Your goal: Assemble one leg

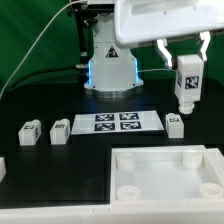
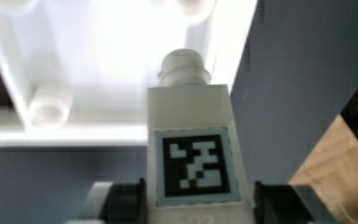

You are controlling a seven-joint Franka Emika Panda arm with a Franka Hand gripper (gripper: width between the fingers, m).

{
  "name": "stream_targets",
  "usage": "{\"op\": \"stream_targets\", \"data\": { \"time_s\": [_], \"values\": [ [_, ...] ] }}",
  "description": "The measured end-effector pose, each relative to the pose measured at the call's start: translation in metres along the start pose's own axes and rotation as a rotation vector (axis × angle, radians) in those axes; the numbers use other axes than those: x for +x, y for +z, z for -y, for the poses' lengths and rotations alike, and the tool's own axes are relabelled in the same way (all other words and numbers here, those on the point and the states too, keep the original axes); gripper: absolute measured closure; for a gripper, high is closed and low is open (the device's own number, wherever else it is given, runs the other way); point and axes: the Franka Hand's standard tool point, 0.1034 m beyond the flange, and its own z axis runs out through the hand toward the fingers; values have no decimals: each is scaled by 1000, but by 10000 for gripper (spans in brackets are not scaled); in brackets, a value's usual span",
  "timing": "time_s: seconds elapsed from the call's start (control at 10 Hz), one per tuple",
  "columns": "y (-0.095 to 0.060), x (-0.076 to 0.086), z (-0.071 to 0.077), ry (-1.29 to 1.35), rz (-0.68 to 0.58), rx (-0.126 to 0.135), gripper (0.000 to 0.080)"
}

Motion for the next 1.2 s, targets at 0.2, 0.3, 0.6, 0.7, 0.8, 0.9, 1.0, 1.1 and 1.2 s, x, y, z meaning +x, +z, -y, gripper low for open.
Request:
{"op": "stream_targets", "data": {
  "time_s": [0.2,0.3,0.6,0.7,0.8,0.9,1.0,1.1,1.2],
  "values": [
    [7,39,2,40,-11,21,508],
    [8,34,2,37,-5,19,508],
    [9,32,2,37,-2,19,508],
    [9,32,2,37,-1,19,508],
    [11,32,2,37,-19,19,508],
    [22,29,5,37,-101,20,508],
    [39,27,5,36,-96,26,508],
    [51,41,3,43,-107,31,508],
    [59,46,3,49,-108,35,508]
  ]
}}
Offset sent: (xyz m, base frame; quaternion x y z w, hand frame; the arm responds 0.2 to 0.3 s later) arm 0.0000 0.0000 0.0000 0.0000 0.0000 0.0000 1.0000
